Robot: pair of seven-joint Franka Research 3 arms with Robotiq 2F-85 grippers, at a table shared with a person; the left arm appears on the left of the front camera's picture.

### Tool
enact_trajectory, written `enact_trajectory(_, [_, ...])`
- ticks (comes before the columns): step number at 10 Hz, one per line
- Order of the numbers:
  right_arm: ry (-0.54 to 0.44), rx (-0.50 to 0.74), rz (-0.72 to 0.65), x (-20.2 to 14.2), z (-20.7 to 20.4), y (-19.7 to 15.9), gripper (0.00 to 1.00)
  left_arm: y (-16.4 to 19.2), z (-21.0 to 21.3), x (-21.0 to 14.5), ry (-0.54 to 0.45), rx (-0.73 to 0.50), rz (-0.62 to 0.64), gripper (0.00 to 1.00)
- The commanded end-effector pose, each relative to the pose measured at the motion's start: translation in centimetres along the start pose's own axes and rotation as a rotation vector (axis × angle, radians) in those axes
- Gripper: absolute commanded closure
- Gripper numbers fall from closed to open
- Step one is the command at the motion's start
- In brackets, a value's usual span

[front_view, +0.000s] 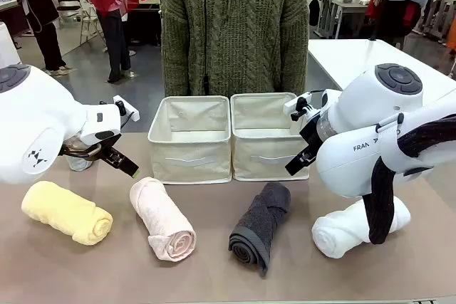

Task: Sort the towels based on their folding style.
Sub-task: Pick up one triangle-folded towel and place it in the left Fabric basket.

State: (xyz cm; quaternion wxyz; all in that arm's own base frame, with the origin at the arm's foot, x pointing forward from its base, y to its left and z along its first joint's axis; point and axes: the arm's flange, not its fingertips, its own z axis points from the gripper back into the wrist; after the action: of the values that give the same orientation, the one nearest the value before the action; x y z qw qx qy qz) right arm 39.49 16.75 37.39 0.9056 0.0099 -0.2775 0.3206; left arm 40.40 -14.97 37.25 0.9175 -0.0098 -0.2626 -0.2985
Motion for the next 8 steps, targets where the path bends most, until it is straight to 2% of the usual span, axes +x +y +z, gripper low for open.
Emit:
enact_trajectory(1, [0.000, 0.000, 0.000, 0.00, 0.00, 0.00, 0.00, -0.01, 0.00, -0.01, 0.000, 0.000, 0.000, 0.00])
enact_trajectory(8, [0.000, 0.000, 0.000, 0.00, 0.00, 0.00, 0.00, -0.01, 0.00, -0.01, 0.000, 0.000, 0.000, 0.00])
